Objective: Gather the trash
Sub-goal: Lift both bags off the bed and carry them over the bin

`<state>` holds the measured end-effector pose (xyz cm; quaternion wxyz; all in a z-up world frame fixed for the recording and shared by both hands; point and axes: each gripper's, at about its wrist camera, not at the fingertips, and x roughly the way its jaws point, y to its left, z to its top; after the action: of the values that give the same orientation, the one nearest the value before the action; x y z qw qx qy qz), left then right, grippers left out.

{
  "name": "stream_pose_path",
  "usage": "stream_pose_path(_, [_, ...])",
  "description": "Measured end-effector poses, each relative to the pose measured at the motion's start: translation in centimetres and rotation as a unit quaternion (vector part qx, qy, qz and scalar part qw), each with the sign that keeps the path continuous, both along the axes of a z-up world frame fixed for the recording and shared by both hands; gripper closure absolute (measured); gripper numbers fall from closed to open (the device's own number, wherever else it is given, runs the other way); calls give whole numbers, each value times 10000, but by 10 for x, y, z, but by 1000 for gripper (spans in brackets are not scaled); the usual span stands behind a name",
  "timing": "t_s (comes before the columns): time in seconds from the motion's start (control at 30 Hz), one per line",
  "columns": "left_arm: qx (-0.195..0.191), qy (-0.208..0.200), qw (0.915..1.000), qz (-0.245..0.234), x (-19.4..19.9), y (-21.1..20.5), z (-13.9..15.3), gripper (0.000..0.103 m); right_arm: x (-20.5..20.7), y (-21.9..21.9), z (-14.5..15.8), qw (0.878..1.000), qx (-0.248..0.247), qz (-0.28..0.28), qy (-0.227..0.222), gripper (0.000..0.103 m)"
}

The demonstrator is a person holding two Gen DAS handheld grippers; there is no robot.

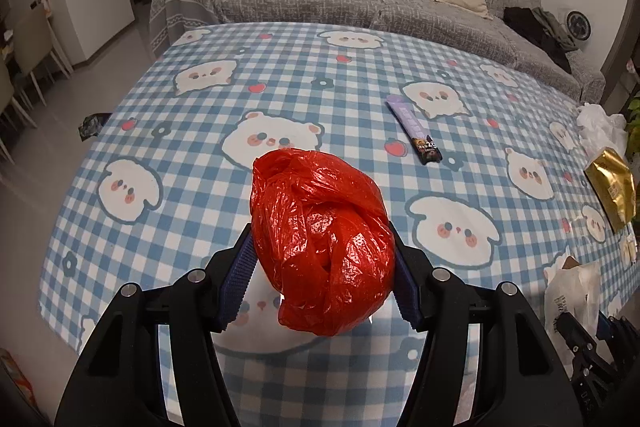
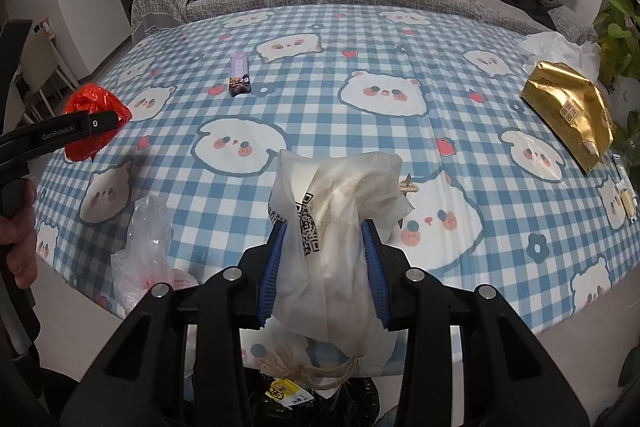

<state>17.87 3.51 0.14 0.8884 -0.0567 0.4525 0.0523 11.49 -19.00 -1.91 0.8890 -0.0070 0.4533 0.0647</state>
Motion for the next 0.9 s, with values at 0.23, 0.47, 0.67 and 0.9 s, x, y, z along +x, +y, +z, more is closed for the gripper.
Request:
stream_pose_path(0.23, [31, -34, 10000, -46, -31, -4, 7, 43, -20, 0, 6, 10000, 17, 45, -86, 66])
stream_pose_path(0.47, [1, -74, 9999, -97, -59, -4, 7, 43, -40, 2, 8, 9998, 12, 37, -177, 66])
stream_pose_path(0.67, [30, -111, 9999, -128, -86, -3, 4, 43, -58, 0, 13, 9995, 94, 9, -286, 66])
stream_pose_path(0.9, [-93, -92, 9999, -84, -114, 1, -2, 43, -73, 3, 12, 9993, 8, 24, -379, 66])
